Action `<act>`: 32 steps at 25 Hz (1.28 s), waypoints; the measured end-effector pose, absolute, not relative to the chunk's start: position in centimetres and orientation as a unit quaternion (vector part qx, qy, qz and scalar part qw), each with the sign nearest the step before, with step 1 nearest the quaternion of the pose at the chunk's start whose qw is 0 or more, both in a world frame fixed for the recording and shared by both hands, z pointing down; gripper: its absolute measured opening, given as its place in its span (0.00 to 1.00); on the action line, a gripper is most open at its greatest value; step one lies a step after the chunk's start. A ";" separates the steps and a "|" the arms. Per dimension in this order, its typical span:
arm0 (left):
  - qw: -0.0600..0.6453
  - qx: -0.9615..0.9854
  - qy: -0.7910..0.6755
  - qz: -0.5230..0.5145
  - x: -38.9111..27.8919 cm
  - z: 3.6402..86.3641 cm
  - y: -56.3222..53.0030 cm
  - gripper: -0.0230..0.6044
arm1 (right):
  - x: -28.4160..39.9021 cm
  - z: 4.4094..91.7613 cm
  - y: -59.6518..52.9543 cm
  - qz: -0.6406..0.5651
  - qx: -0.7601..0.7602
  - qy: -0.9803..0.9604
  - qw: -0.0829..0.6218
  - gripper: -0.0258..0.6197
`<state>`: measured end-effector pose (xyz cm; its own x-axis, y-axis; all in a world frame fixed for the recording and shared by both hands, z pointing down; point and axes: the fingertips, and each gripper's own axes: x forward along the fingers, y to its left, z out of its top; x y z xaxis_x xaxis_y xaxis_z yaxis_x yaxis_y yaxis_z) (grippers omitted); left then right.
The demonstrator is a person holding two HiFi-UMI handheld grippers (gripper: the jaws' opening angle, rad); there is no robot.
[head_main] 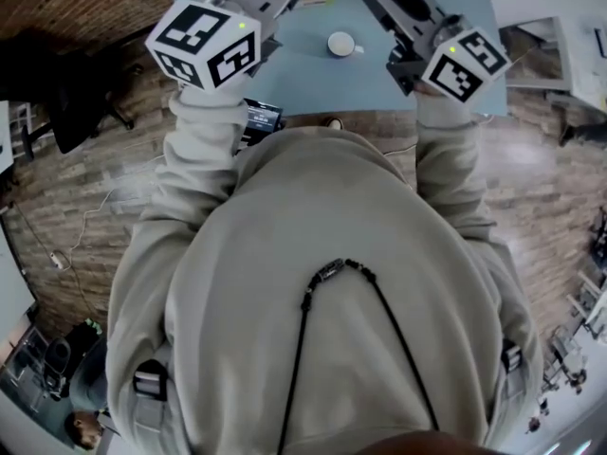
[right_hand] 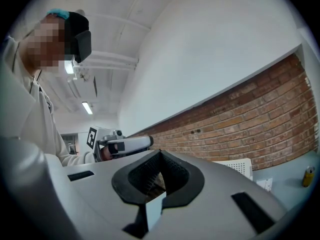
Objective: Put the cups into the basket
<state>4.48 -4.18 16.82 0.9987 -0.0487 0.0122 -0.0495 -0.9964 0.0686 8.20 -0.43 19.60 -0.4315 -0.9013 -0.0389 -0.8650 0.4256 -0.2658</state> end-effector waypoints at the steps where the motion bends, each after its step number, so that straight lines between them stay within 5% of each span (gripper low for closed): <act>1: 0.038 0.999 -0.029 0.007 5.1 17.1 -4.1 0.03 | 8.9 19.9 -0.2 -0.105 -0.524 0.841 0.089 0.06; 16: 0.088 0.994 -0.057 0.037 8.4 18.7 -10.2 0.03 | 12.2 23.6 -5.3 -0.157 -0.500 0.845 0.108 0.06; 32: 0.094 0.995 -0.018 -0.011 8.5 18.6 -13.0 0.03 | 11.6 23.1 -7.7 -0.130 -0.529 0.837 0.051 0.06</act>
